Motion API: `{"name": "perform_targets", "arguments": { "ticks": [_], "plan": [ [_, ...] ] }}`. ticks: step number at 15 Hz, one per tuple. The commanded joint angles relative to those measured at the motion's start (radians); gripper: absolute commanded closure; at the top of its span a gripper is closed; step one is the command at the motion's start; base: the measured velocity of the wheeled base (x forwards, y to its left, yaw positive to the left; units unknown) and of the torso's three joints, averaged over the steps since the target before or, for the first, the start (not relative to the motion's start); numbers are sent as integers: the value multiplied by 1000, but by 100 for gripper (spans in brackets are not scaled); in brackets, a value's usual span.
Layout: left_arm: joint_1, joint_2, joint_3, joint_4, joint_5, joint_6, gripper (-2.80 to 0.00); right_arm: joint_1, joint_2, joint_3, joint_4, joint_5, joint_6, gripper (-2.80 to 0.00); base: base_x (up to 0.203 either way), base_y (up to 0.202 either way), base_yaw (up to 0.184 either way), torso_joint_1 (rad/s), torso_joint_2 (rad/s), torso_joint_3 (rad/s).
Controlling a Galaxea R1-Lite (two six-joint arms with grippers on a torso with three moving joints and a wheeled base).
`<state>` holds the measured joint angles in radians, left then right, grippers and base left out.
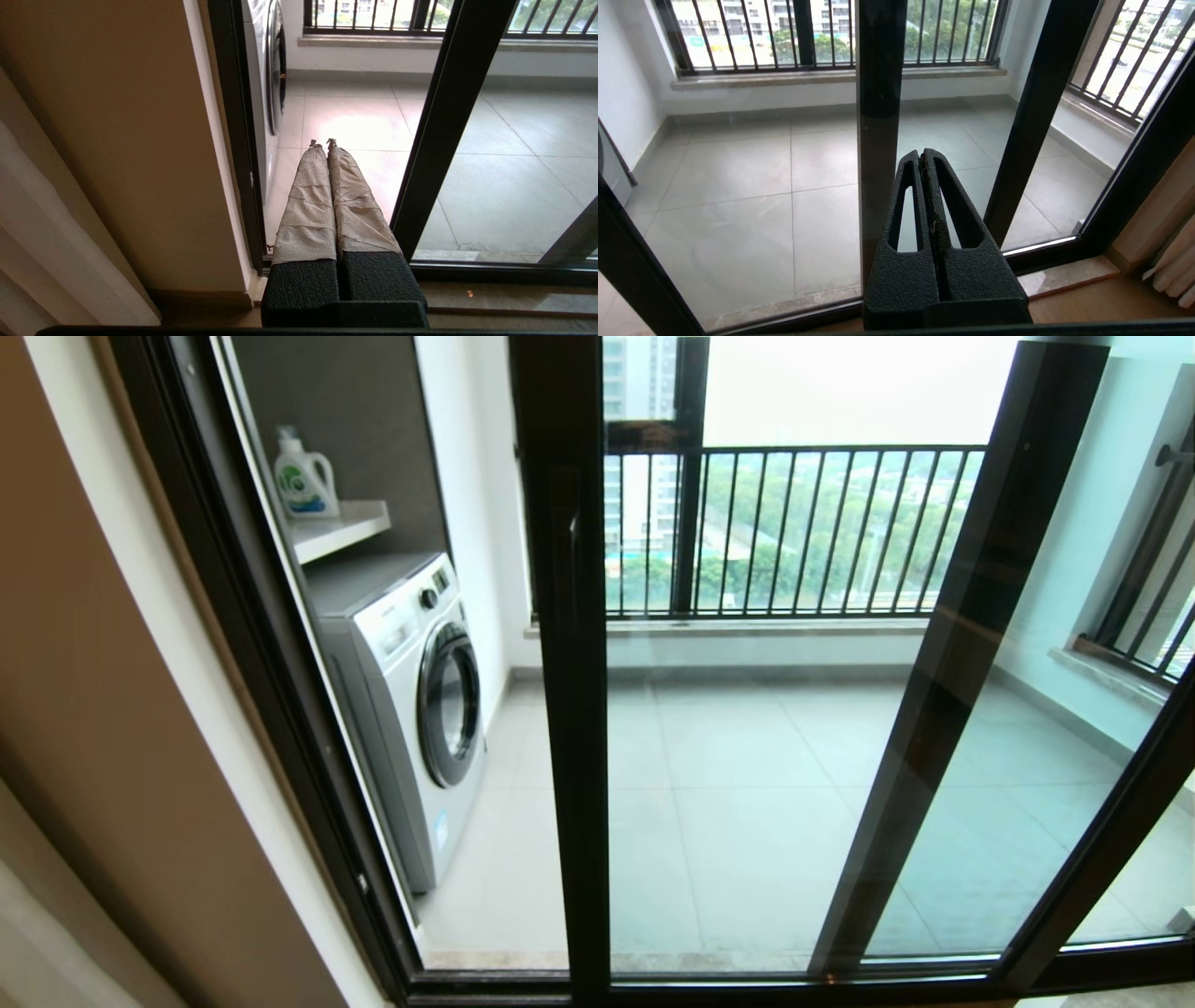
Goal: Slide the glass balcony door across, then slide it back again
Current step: Close the slid door
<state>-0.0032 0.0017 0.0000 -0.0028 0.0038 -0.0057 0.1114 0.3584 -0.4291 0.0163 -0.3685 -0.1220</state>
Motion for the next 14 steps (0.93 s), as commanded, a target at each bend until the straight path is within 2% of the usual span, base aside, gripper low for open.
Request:
{"name": "perform_targets", "arguments": {
  "ticks": [1,2,4,5,6,7,9,14],
  "plan": [
    [0,0,0,0,1,0,0,-28,-79,-21,17,-2,6,0,0,0,0,0,0,0],
    [0,1,0,0,1,0,0,-62,-75,-24,30,-5,7,0,0,0,0,0,0,0],
    [0,0,0,0,1,0,0,-201,-75,-43,40,-9,20,0,0,0,0,0,0,0],
    [0,1,0,0,1,0,0,-231,-75,-89,38,-13,44,0,0,0,0,0,0,0],
    [0,0,0,0,1,0,0,-232,-75,-129,38,-10,100,0,0,0,0,0,0,0],
    [0,1,0,0,1,0,0,-231,-75,-141,35,33,142,0,0,0,0,0,0,0],
    [0,1,0,0,1,0,0,-231,-75,-144,-2,145,175,0,0,0,0,0,0,0],
    [0,0,0,0,1,0,0,-231,-76,-85,-83,321,152,0,0,0,0,0,0,0]
  ]
}}
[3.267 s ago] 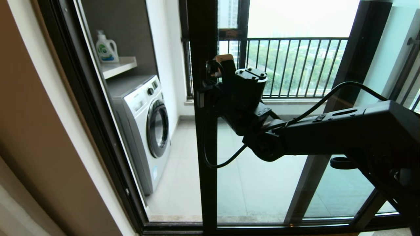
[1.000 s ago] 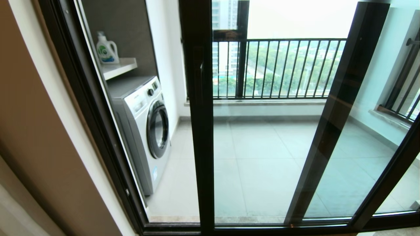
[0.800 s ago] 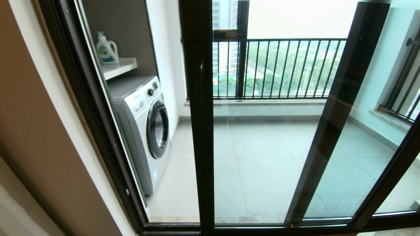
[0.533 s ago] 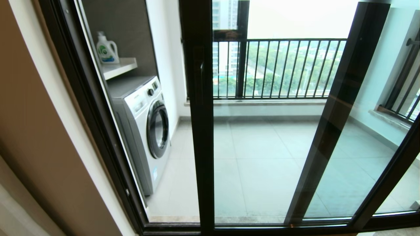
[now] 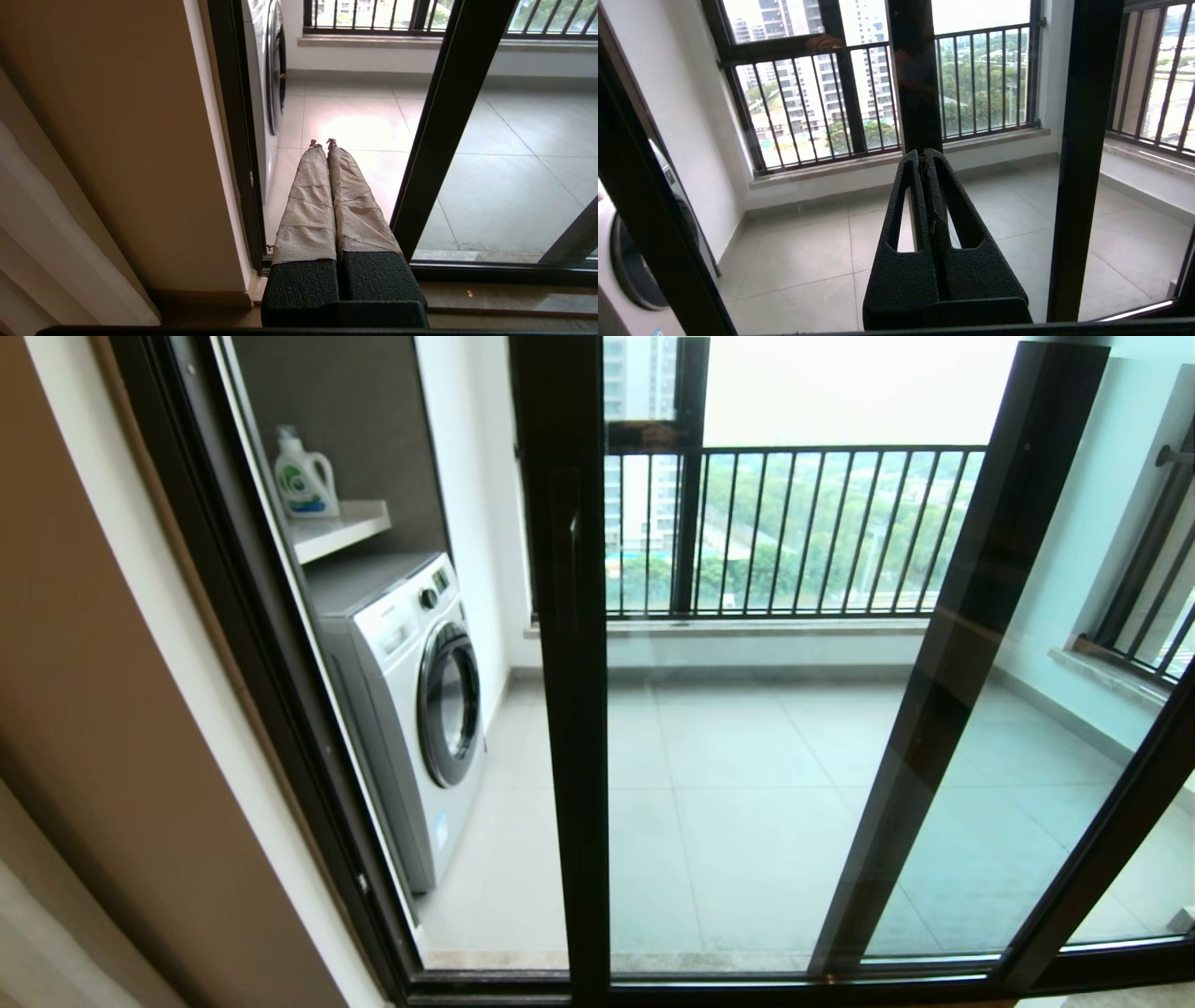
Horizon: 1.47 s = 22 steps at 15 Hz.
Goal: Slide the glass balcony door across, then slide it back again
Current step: Close the slid door
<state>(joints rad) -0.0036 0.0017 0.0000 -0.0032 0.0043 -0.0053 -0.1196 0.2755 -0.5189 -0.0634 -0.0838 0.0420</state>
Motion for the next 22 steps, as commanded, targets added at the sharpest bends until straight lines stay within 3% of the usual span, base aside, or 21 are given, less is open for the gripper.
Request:
{"name": "perform_targets", "arguments": {
  "ticks": [1,3,6,8,11,13,16,19,22],
  "plan": [
    [1,0,0,0,0,-1,0,1,6,-26,9,76,-24,0,0,0,0,0,0,0],
    [1,0,0,0,0,-1,0,8,5,-53,40,95,-29,0,0,0,0,0,0,0],
    [1,1,0,0,0,-1,0,163,-5,-178,206,21,-33,0,0,0,0,0,0,0],
    [1,0,0,0,0,-1,0,161,-61,-216,308,3,-43,0,0,0,0,0,0,0],
    [1,1,0,0,0,-1,0,130,-256,-109,395,45,-158,0,0,0,0,0,0,0],
    [1,0,0,0,0,-1,0,122,-279,-4,434,68,-151,0,0,0,0,0,0,0],
    [1,1,0,0,0,-1,0,120,-276,238,339,92,-138,0,0,0,0,0,0,0],
    [1,1,0,0,0,-1,0,120,-276,489,30,93,-211,0,0,0,0,0,0,0],
    [1,0,0,0,0,-1,0,120,-276,532,12,136,-211,0,0,0,0,0,0,0]
  ]
}}
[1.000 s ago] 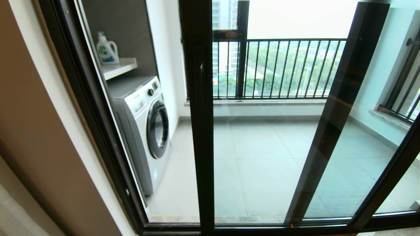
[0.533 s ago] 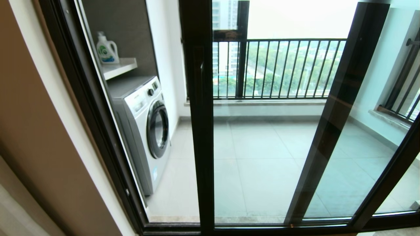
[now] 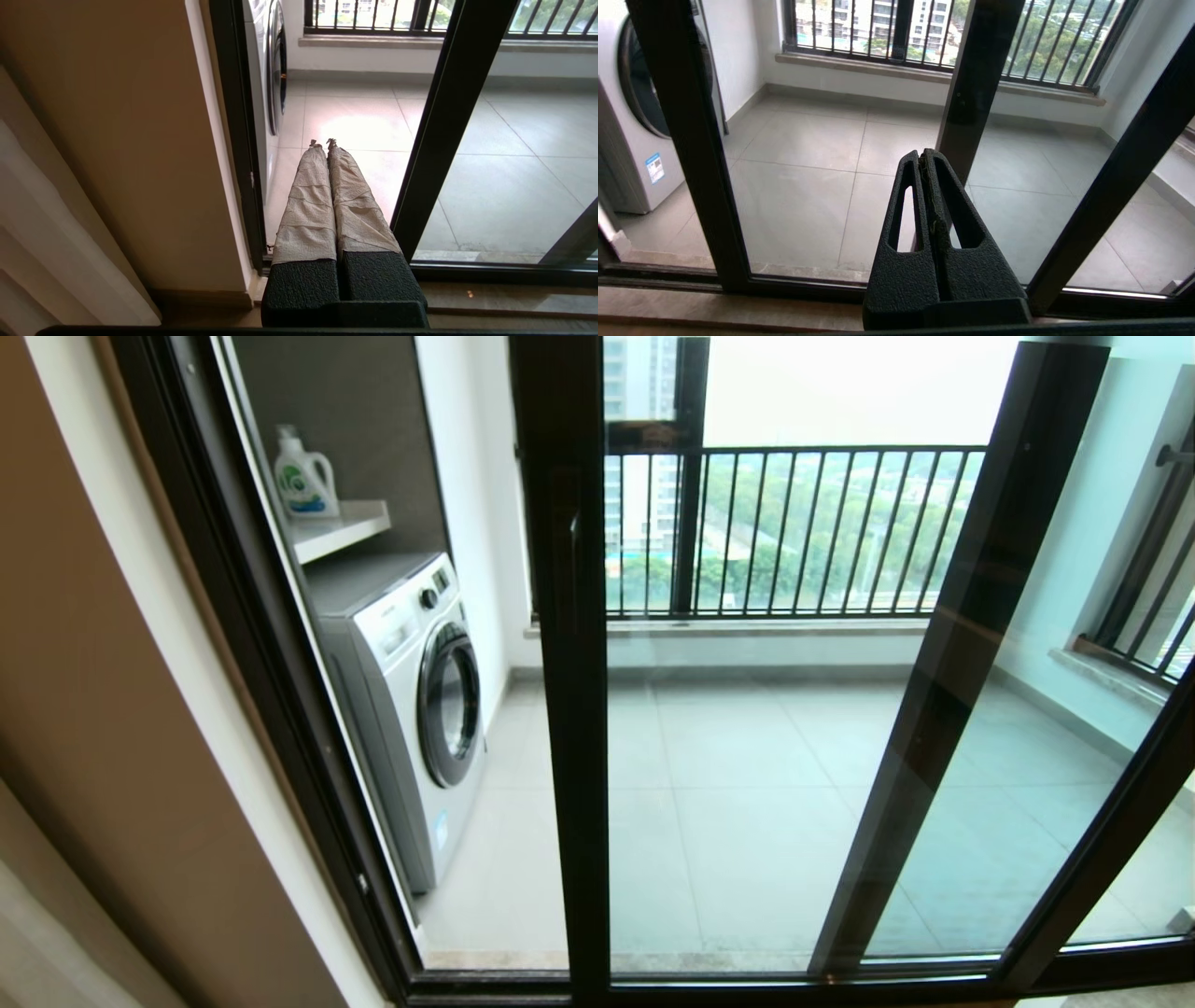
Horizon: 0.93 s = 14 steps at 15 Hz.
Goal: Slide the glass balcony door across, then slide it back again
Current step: Close the slid door
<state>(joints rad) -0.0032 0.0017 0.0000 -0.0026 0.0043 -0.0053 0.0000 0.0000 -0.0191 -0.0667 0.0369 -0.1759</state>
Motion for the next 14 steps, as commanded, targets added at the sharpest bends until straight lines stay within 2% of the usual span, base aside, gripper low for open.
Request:
{"name": "perform_targets", "arguments": {
  "ticks": [1,5,14],
  "plan": [
    [0,0,0,0,0,-1,0,0,0,27,56,17,21,0,0,0,0,0,0,0],
    [0,0,0,0,0,-1,0,0,0,27,50,14,85,0,0,0,0,0,0,0],
    [0,0,0,0,0,-1,0,0,0,28,48,5,101,0,0,0,0,0,0,0]
  ]
}}
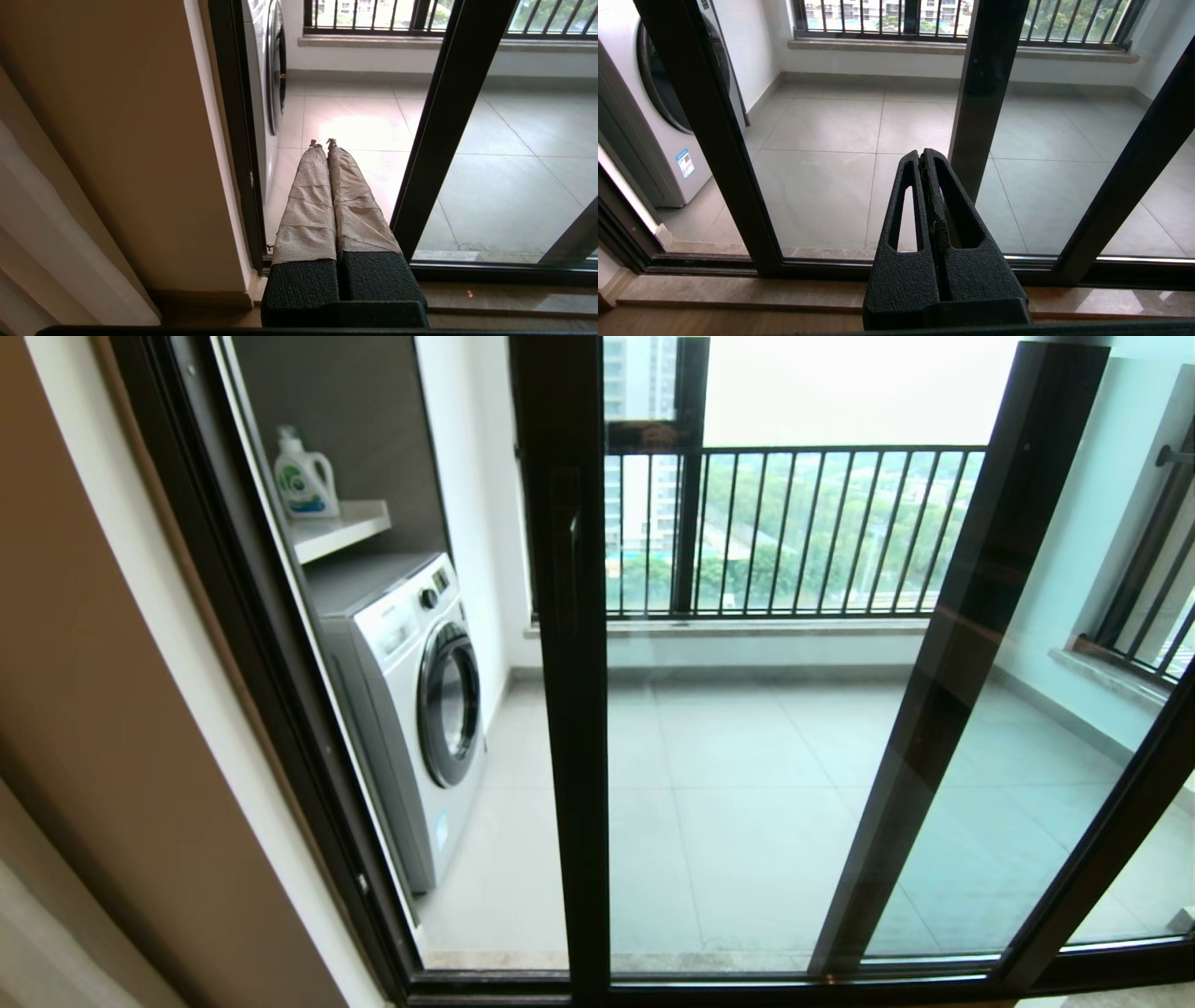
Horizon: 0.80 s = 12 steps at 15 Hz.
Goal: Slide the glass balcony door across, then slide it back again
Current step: Close the slid door
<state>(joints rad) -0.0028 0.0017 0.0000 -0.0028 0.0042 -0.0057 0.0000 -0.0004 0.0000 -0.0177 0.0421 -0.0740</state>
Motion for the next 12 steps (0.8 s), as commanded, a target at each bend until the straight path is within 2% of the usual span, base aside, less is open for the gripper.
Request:
{"name": "perform_targets", "arguments": {
  "ticks": [1,9,10,12],
  "plan": [
    [0,1,0,0,0,0,0,0,0,9,-1,-1,-1,0,0,0,0,0,0,0],
    [0,0,0,0,2,2,0,0,0,9,-1,-1,0,0,0,0,0,0,0,0],
    [0,1,-6,-1,2,22,0,0,0,9,-1,-1,0,0,0,0,0,0,0,0],
    [0,26,-100,11,-8,38,0,0,0,9,-1,-1,-1,0,0,0,0,0,0,0]
  ]
}}
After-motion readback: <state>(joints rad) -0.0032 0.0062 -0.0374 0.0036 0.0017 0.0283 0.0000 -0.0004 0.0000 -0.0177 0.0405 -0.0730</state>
